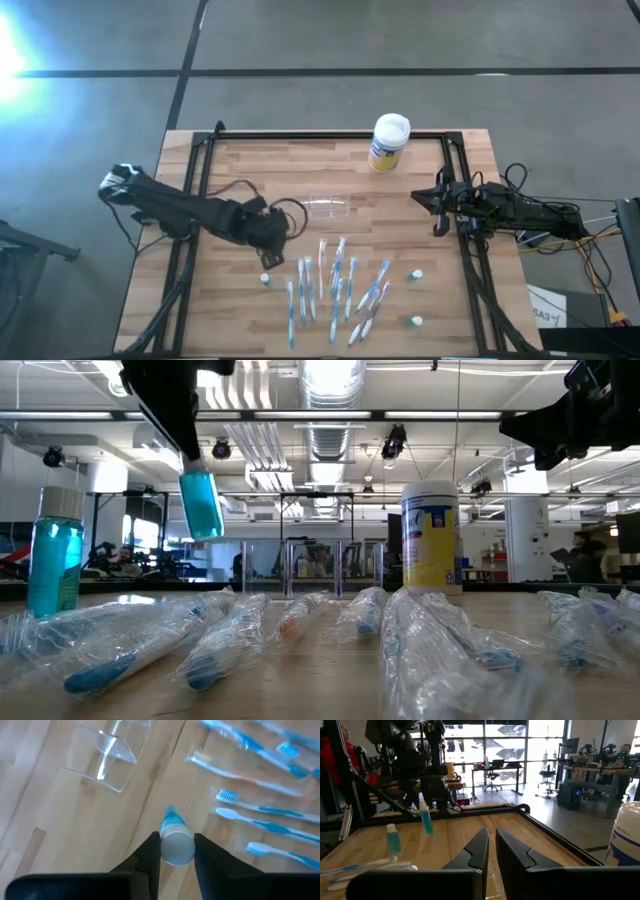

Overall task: Pick & Place toothbrushing station
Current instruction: Put the blue mouthwash into the transparent organizer

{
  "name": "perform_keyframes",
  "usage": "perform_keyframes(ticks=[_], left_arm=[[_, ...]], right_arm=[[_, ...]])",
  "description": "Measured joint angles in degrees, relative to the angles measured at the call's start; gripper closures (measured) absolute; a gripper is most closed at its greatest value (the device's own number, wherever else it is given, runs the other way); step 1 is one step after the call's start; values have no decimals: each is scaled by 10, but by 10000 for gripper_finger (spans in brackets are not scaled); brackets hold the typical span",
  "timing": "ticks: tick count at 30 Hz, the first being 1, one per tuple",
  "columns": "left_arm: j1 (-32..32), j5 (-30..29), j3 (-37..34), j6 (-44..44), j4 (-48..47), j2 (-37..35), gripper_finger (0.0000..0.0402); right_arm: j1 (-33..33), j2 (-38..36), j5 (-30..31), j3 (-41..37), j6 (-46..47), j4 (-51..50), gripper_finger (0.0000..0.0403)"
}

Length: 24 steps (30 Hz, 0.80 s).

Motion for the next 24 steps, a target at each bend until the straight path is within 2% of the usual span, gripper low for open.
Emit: perform_keyframes(ticks=[5,9,16,24], left_arm=[[0,-1,-70,3,63,-90,309],[0,3,-169,5,170,-187,309],[0,3,-341,-19,290,-342,309],[0,5,-493,-21,413,-482,309]], right_arm=[[0,0,0,0,0,0,369],[0,0,0,0,0,0,369],[0,0,0,0,0,0,369],[0,-1,0,0,0,1,369]])
